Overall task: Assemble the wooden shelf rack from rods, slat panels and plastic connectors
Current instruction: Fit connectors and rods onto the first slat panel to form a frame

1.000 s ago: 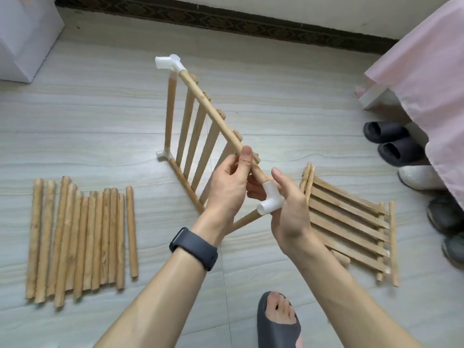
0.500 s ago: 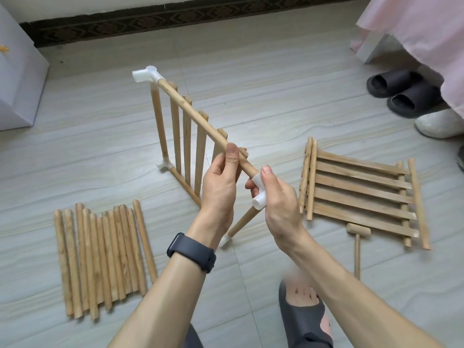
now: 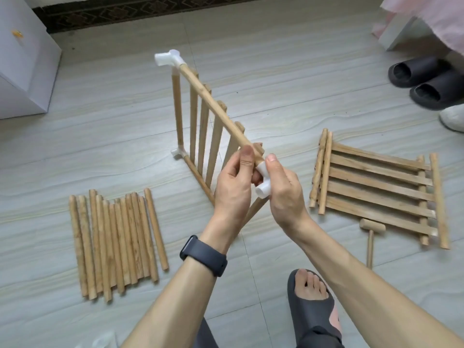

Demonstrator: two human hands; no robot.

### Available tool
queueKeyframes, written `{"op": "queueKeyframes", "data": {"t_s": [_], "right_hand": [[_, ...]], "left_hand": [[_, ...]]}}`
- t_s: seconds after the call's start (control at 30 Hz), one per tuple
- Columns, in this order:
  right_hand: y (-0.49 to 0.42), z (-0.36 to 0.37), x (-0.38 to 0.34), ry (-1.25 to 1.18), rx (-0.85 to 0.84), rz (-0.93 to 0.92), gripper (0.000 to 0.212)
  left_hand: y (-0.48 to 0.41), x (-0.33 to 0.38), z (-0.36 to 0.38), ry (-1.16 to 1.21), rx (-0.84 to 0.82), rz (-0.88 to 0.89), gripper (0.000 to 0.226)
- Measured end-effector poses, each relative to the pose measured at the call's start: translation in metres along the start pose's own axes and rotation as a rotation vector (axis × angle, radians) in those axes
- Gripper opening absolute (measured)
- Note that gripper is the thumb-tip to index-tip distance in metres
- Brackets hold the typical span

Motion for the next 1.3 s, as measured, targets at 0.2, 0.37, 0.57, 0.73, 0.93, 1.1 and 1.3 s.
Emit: {"op": "queueKeyframes", "data": {"t_s": [0.2,0.37,0.57,0.73,0.93,1.1,1.3], "right_hand": [[-0.013,-0.044,0.032,-0.315,0.226,0.496,0.048],[0.009,-0.083,0.089,-0.499,0.429,0.793,0.034],[0.041,-0.097,0.144,-0.409,0.455,0.969,0.037],[0.039,-0.091,0.158,-0.105,0.353,0.914,0.037],[0.035,-0.079,0.142,1.302,-0.491,-0.108,0.095],[0.021,-0.063,0.156,1.646,-1.132,-0.113,0.108],[0.006,-0.068,0.158,1.758,-1.176,-0.198,0.053]], "left_hand": [[-0.014,-0.043,-0.014,-0.848,-0.048,0.084,0.081],[-0.003,-0.116,-0.074,-1.612,-0.025,0.067,0.098],[0.005,-0.139,-0.116,-1.813,0.018,-0.066,0.084],[0.01,-0.148,-0.139,-1.986,0.024,-0.141,0.077],[0.008,-0.16,-0.154,-1.964,0.049,-0.165,0.074],[0.002,-0.155,-0.16,-1.915,0.034,-0.107,0.091],[0.004,-0.149,-0.176,-1.954,-0.055,-0.135,0.081]]}}
Point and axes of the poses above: each hand's wrist, its own y-axis away from the middle knuckle, its own z-axis out of the palm, x = y × z, the point moved 2 cm from there along -y, towards the middle knuckle, and after that the axes turned 12 degrees about -z, right-handed, at the moved point
